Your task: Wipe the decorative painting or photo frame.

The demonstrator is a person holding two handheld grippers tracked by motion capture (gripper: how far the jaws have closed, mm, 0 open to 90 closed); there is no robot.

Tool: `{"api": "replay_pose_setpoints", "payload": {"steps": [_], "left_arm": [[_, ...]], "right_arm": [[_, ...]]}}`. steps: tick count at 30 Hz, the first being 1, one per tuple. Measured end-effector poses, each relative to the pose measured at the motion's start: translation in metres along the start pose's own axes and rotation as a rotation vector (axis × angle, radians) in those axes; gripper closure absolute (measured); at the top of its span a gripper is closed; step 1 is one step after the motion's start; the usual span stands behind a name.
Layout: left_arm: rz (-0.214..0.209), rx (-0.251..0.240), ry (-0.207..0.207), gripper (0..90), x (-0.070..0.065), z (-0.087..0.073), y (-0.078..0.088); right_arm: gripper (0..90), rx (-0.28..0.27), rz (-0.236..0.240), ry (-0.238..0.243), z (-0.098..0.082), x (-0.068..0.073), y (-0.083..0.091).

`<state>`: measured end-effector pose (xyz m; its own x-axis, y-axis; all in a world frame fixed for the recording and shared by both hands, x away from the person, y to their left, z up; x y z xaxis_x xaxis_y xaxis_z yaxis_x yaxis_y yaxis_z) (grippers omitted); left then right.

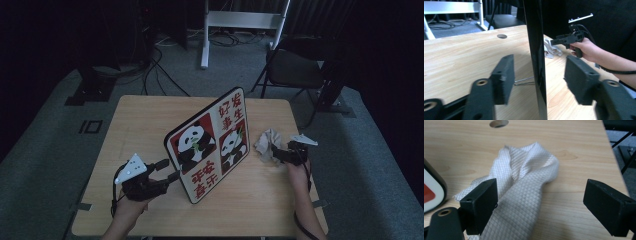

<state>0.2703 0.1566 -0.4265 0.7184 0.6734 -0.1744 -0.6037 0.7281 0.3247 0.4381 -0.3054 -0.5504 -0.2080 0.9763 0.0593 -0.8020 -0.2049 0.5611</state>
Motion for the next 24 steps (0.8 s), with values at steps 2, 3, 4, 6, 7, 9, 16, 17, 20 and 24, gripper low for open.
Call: {"api": "replay_pose_setpoints", "payload": {"steps": [2,3,4,6,7,9,16,17,20,24], "left_arm": [[-0.004,0.002,0.01,39.4,0.001,-0.002,0.001],[-0.003,0.002,0.014,37.7,0.001,-0.003,0.001],[0.001,0.001,0.018,37.5,0.002,-0.005,0.003],[0.004,0.002,0.018,35.3,0.003,-0.006,0.003],[0.014,0.001,0.029,35.3,0.006,-0.008,0.005],[0.017,0.0,0.037,33.8,0.008,-0.01,0.006],[0.075,0.026,0.064,27.3,0.023,-0.027,0.013],[0.078,0.028,0.067,26.4,0.025,-0.029,0.013],[0.107,0.052,0.075,22.9,0.032,-0.037,0.013],[0.155,0.079,0.091,18.6,0.042,-0.049,0.012]], "right_arm": [[12.1,-0.004,0.001,-0.005,0.001,-0.001,0.005],[12.2,-0.001,0.01,-0.011,0.001,0.0,0.007],[12.2,0.004,0.01,-0.008,0.0,0.0,0.009],[12.3,-0.005,0.007,-0.003,-0.001,0.0,0.012],[12.5,-0.01,0.009,-0.001,-0.001,0.0,0.014],[12.6,-0.015,0.005,-0.003,-0.005,-0.001,0.019],[12.7,-0.003,-0.005,-0.006,-0.017,-0.004,0.029],[12.7,0.002,-0.004,-0.005,-0.019,-0.004,0.03],[12.7,0.009,0.001,-0.005,-0.024,-0.004,0.033],[12.7,0.011,0.013,-0.013,-0.031,-0.001,0.039]]}}
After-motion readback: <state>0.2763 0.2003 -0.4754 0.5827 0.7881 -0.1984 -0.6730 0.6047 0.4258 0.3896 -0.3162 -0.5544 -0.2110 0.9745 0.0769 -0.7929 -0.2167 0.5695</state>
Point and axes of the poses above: each handheld gripper's, and its own axes: y roughly backward along the jaws, z roughly out of its top, x roughly to its left, the point moved 4 cm from there along -y, roughly forward along the jaws
